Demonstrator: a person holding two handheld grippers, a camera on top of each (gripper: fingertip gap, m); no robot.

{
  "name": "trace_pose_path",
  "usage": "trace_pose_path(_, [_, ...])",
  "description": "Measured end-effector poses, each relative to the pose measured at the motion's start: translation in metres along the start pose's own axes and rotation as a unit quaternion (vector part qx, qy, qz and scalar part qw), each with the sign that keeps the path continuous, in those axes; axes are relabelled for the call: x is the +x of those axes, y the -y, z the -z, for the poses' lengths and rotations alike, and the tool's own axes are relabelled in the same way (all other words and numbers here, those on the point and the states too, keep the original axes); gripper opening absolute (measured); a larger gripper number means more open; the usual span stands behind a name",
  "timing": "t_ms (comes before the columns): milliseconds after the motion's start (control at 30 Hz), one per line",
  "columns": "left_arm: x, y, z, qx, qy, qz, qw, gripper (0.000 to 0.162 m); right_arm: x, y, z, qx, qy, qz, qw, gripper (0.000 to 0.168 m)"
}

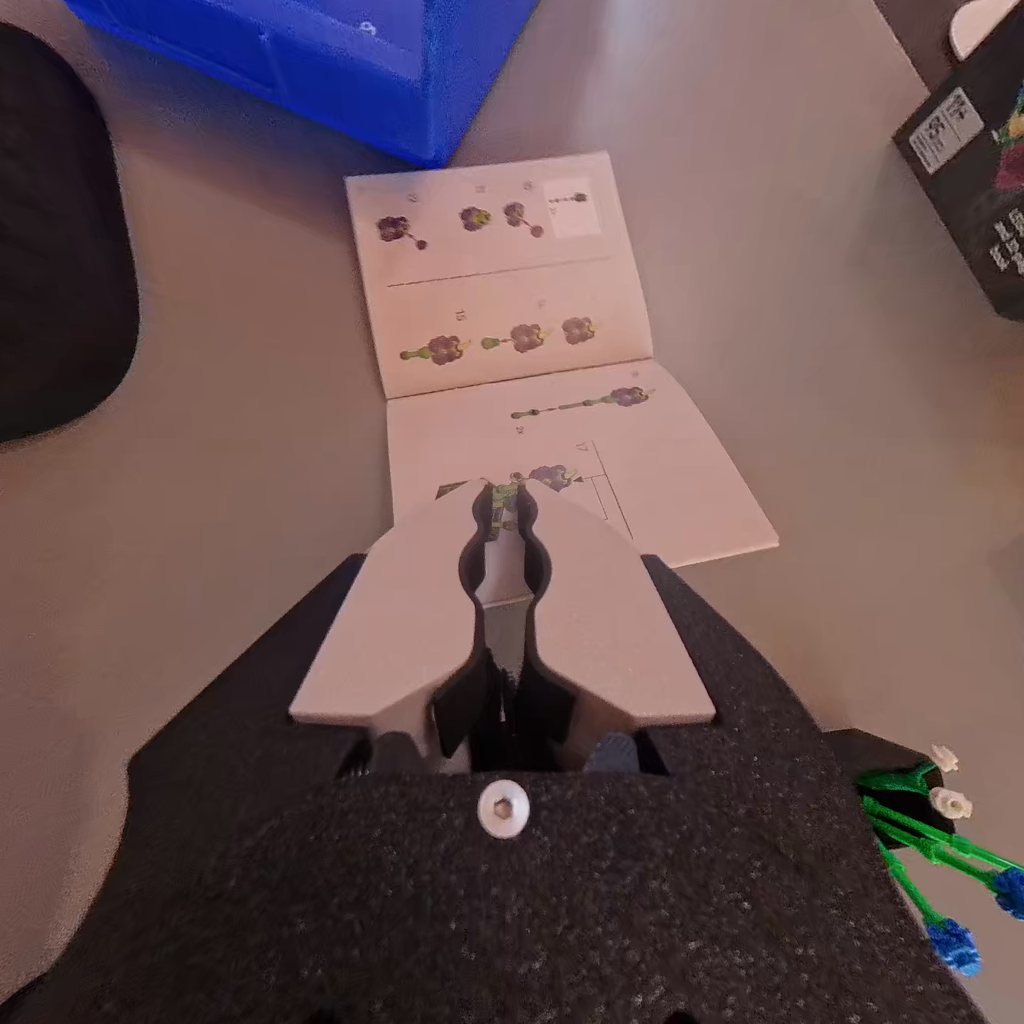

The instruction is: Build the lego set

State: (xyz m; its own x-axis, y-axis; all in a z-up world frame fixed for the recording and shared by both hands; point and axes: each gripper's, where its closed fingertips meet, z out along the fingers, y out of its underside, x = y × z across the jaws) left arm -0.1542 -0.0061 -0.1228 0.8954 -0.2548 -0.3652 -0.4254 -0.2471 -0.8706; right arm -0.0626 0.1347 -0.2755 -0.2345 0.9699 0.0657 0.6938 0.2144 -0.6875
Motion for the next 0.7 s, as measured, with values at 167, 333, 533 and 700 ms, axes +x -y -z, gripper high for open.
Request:
trace_pose_path(167, [-0.041, -0.042, 0.001, -0.104, -0.022, 0.029, 0.994, 0.039, 0.011, -0.012, -0.004, -0.001, -0.004, -0.015, 1.0, 0.008])
trace_pose_path(333, [-0.082, -0.093, -0.011, -0.215, -0.063, 0.054, 0.973, 0.038, 0.013, -0.011, -0.005, 0.026, -0.004, -0.028, 0.999, 0.01])
trace_pose_path(533, [-0.123, -0.152, -0.02, -0.357, -0.062, 0.004, 0.932, 0.032, 0.018, -0.001, 0.005, 0.101, -0.005, -0.049, 0.994, 0.013])
trace_pose_path(700, [-0.133, -0.18, -0.022, -0.419, -0.115, -0.008, 0.901, 0.028, 0.023, 0.007, 0.015, 0.159, -0.006, -0.074, 0.984, 0.013])
